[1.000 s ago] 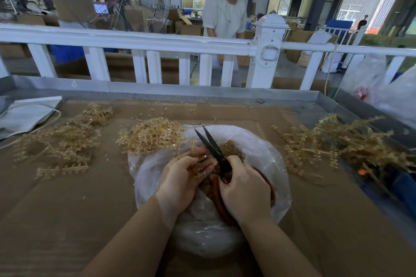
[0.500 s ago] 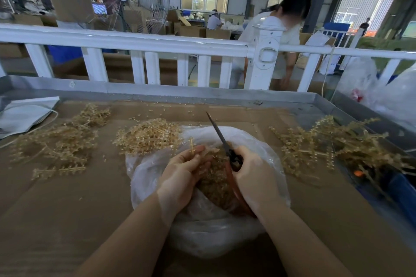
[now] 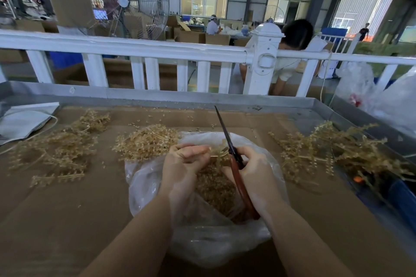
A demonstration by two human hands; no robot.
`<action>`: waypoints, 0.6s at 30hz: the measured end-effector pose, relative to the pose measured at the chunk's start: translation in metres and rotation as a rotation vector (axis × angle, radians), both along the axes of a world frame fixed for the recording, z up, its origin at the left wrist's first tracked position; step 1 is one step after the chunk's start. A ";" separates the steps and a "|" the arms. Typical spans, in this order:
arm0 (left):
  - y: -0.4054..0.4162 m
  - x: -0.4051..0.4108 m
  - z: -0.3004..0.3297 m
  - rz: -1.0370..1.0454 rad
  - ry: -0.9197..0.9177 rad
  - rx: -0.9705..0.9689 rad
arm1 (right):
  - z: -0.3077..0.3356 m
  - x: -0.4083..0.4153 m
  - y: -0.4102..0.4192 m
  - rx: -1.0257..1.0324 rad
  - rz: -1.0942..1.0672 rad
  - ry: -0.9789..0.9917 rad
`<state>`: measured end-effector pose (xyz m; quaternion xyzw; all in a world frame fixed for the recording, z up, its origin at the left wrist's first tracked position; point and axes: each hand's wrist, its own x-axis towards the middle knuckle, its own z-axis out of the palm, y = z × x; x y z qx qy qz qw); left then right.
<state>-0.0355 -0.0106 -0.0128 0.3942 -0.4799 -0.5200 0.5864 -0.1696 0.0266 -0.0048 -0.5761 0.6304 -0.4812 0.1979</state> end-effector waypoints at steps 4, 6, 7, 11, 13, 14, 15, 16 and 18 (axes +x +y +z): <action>-0.002 0.001 0.000 -0.028 -0.130 -0.052 | -0.002 0.001 -0.001 0.007 -0.027 -0.065; -0.002 0.002 -0.002 -0.065 -0.159 -0.020 | -0.003 0.002 -0.002 0.003 -0.037 -0.066; -0.002 0.003 -0.005 -0.082 -0.148 0.029 | -0.003 0.002 -0.002 0.003 -0.036 -0.046; -0.006 0.004 -0.009 -0.139 0.062 0.307 | -0.003 0.001 0.000 -0.001 -0.020 0.033; -0.007 0.005 -0.011 -0.148 0.099 0.326 | -0.003 0.000 0.001 0.011 -0.011 0.056; -0.007 0.005 -0.012 -0.142 0.108 0.331 | -0.003 0.000 0.001 0.015 -0.008 0.070; -0.006 0.005 -0.013 -0.134 0.119 0.346 | -0.003 0.000 0.000 0.016 -0.006 0.080; -0.007 0.005 -0.015 -0.131 0.130 0.363 | -0.003 0.000 0.000 0.012 -0.006 0.087; -0.008 0.005 -0.016 -0.131 0.143 0.393 | -0.003 0.001 0.000 0.004 -0.004 0.094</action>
